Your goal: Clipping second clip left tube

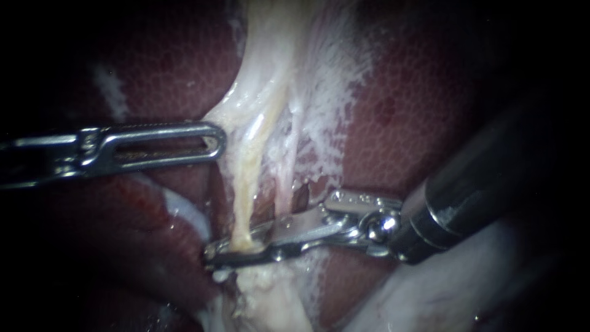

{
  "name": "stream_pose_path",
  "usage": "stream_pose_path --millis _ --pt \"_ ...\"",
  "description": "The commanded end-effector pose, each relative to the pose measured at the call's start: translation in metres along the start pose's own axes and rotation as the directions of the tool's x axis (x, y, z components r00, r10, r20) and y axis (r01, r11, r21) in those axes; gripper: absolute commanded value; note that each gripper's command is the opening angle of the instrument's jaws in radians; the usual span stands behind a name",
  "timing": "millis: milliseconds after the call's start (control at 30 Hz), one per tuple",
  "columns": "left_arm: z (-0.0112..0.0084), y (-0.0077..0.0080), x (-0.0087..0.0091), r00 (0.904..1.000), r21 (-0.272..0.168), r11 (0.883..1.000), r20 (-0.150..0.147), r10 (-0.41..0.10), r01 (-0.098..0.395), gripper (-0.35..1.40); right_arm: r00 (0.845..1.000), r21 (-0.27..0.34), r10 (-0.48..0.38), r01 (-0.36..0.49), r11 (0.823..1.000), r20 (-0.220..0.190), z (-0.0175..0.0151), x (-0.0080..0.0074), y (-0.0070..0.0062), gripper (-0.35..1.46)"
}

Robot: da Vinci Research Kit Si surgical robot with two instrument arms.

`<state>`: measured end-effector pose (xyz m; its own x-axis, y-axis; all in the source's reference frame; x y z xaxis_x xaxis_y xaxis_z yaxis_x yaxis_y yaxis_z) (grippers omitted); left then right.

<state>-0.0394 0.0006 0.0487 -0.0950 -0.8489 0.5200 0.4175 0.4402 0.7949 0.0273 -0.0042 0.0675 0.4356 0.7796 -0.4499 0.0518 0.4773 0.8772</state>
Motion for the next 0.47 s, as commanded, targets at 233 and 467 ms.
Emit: stream_pose_path --millis 233,467 --pt "0.0001 0.0000 0.0000 1.0000 -0.001 1.000 0.000 0.000 0.000 -0.35 1.000 -0.006 -0.003 0.003 1.000 0.009 0.0003 -0.0003 0.0001 -0.35" --pt "0.0001 0.0000 0.0000 1.0000 -0.001 1.000 0.000 0.000 0.000 -0.35 1.000 -0.006 -0.004 0.004 1.000 0.010 0.0002 -0.0005 0.0001 -0.35"
